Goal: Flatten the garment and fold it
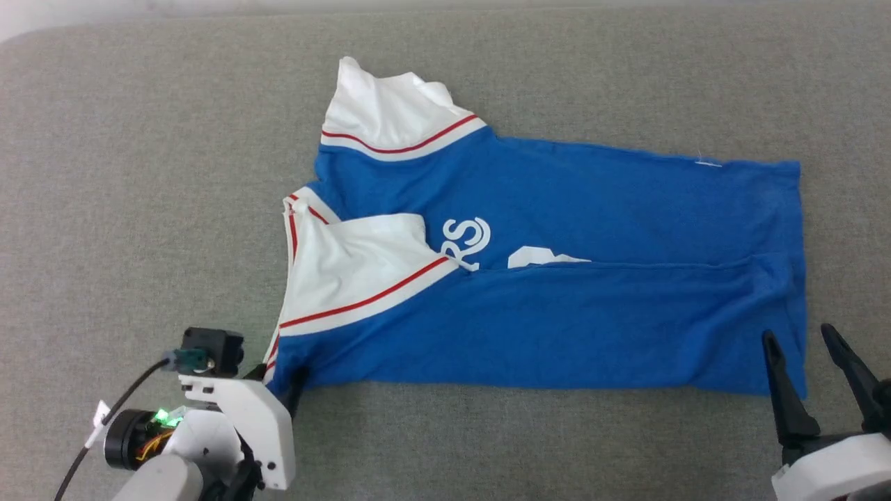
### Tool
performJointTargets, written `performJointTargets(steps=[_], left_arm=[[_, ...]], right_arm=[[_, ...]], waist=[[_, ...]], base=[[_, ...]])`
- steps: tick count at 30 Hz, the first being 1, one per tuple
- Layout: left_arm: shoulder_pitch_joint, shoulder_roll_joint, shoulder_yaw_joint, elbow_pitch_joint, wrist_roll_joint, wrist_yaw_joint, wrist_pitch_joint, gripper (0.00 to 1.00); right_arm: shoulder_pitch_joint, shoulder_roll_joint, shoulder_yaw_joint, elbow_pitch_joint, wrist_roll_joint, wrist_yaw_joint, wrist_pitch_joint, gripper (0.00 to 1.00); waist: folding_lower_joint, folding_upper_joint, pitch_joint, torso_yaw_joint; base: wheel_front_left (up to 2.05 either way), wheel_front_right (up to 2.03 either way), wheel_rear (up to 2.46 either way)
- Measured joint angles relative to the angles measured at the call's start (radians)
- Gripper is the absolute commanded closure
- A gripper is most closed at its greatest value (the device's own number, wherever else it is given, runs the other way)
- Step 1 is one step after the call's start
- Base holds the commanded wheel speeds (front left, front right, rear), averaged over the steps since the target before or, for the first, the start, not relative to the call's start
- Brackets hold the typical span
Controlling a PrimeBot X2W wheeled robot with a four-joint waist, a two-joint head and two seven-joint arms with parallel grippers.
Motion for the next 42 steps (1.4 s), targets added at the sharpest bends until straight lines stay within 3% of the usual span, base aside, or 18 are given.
performJointTargets(steps=[1,9,16,20,27,28,29,30,31,42], left_arm=[[-0.001,-0.009,0.009,0.01,-0.012,0.0,-0.009,1.0],[0.02,-0.057,0.047,0.037,-0.065,-0.005,-0.101,1.0],[0.047,-0.064,0.051,-0.024,-0.064,0.008,-0.131,1.0],[0.047,-0.066,0.043,-0.048,-0.058,0.016,-0.13,1.0],[0.047,-0.069,0.037,-0.07,-0.056,0.028,-0.127,1.0],[0.047,-0.068,0.038,-0.071,-0.056,0.029,-0.127,1.0],[0.047,-0.068,0.039,-0.072,-0.056,0.03,-0.127,1.0],[0.048,-0.068,0.039,-0.074,-0.056,0.032,-0.127,1.0],[0.049,-0.068,0.039,-0.075,-0.056,0.034,-0.127,1.0],[0.107,-0.072,0.064,-0.169,-0.075,0.047,-0.153,1.0]], right_arm=[[-0.007,-0.007,0.008,0.0,0.001,0.0,0.001,0.0],[-0.082,-0.1,0.05,-0.019,0.04,0.0,0.066,0.0],[-0.061,-0.158,-0.011,0.003,0.119,0.0,0.35,0.0],[-0.024,-0.146,-0.035,0.025,0.123,0.001,0.456,0.0],[-0.011,-0.11,-0.028,0.063,0.128,0.001,0.49,0.0],[-0.012,-0.111,-0.022,0.067,0.133,0.0,0.487,0.03],[-0.014,-0.112,-0.018,0.073,0.136,0.0,0.482,0.26],[-0.017,-0.112,-0.015,0.08,0.138,0.0,0.477,0.85],[-0.021,-0.113,-0.008,0.084,0.143,0.0,0.469,1.0],[-0.048,-0.144,-0.012,0.072,0.206,0.0,0.442,1.0]], waist=[[0.0,0.0,0.001,-0.001],[0.0,0.0,0.003,0.004],[0.0001,0.0,0.016,0.021],[0.0002,0.0,0.028,0.034],[0.0002,0.0,0.042,0.042],[0.0002,0.0,0.042,0.042],[0.0001,0.0,0.041,0.04],[0.0001,0.0,0.041,0.039],[0.0001,0.0,0.041,0.038],[0.0002,0.0,0.018,0.026]], base=[[0.0,0.0,0.0],[0.0,0.0,0.0],[0.0,0.0,0.0],[0.0,0.0,0.0],[0.0,0.0,0.0],[0.0,0.0,0.0],[0.0,0.0,0.0],[0.0,0.0,0.0],[0.0,0.0,0.0],[0.0,0.0,0.0]])
